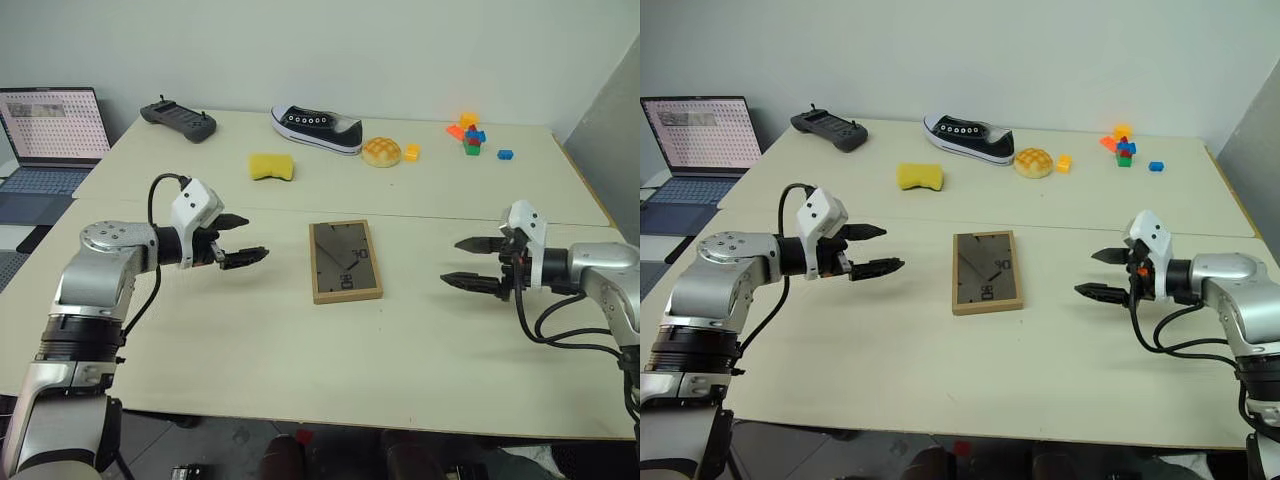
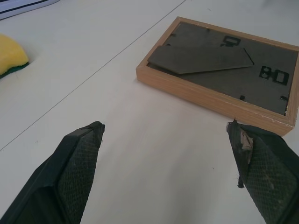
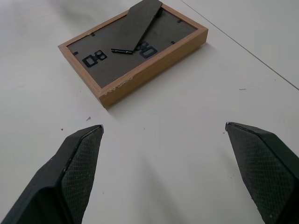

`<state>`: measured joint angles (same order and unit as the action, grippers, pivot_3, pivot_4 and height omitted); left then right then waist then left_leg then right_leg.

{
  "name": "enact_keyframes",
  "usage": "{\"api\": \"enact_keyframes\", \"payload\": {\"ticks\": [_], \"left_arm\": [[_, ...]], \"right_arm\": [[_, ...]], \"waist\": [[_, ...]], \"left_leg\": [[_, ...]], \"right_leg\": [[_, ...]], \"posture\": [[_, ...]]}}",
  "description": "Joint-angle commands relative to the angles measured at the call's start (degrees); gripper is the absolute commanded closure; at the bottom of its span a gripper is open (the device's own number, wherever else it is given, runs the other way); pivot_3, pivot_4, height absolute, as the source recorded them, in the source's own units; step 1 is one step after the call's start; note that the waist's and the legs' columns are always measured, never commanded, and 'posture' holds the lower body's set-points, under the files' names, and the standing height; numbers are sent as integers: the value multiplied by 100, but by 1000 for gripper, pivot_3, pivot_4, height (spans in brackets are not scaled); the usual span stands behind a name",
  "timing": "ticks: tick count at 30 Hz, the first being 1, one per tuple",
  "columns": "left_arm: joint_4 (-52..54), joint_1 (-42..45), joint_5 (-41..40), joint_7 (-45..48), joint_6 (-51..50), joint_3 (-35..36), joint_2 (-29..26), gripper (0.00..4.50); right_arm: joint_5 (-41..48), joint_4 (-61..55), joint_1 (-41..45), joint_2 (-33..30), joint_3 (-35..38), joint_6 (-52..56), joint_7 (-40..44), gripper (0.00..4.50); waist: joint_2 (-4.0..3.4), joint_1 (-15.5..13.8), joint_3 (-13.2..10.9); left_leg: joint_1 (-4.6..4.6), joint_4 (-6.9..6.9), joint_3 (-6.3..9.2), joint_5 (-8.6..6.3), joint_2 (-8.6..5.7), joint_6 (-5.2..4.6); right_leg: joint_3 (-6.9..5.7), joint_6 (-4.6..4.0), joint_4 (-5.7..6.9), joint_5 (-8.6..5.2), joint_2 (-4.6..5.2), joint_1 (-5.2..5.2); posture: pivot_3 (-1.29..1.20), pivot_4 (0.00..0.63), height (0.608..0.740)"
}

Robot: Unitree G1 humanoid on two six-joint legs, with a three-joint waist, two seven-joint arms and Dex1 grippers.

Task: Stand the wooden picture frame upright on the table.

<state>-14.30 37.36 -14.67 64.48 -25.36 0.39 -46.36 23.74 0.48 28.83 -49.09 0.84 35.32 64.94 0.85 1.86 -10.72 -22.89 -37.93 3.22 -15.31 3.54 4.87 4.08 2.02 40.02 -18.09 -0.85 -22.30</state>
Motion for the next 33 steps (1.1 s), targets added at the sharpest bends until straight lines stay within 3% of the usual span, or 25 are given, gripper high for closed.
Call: {"api": "enact_keyframes", "payload": {"ticks": [1,9,12,20,27,30,33], "left_arm": [[3,143,41,34,203,86,-129,0],[118,53,-84,-23,-17,200,-100,0],[65,47,-236,-352,-193,385,145,511],[406,-369,-120,-1354,-241,322,996,2258],[181,-299,46,-2021,-144,83,1827,3876],[98,-286,100,-2082,-99,-27,2003,4468],[-106,-176,229,-2199,-77,-122,2101,4468]], "right_arm": [[20,-30,231,-71,61,-58,74,52],[-32,167,406,128,51,-165,-46,52],[-263,223,438,419,-59,-394,-401,578],[-908,232,415,1374,-368,-620,-1594,2597],[-1449,1020,677,2092,-645,-1046,-2280,4399],[-1611,1299,784,2287,-730,-1141,-2436,4500],[-1806,1528,881,2410,-848,-1231,-2536,4500]], "waist": [[0,0,0],[0,1,0],[0,9,0],[0,0,0],[0,-1,1],[0,0,1],[0,-1,1]], "left_leg": [[0,0,0,0,1,0],[0,0,0,0,1,0],[0,0,1,0,1,0],[-3,-2,1,1,1,1],[-2,-4,1,1,-1,2],[-2,-2,0,2,0,3],[-1,-1,0,2,0,3]], "right_leg": [[0,0,0,0,0,0],[0,0,0,0,0,0],[0,0,1,0,0,-1],[1,0,6,0,2,-3],[0,0,7,1,3,-2],[1,0,7,1,3,-3],[1,0,7,1,3,-4]], "posture": [[0,150,740],[0,150,740],[0,150,740],[0,150,740],[0,150,740],[0,150,740],[0,150,740]]}}
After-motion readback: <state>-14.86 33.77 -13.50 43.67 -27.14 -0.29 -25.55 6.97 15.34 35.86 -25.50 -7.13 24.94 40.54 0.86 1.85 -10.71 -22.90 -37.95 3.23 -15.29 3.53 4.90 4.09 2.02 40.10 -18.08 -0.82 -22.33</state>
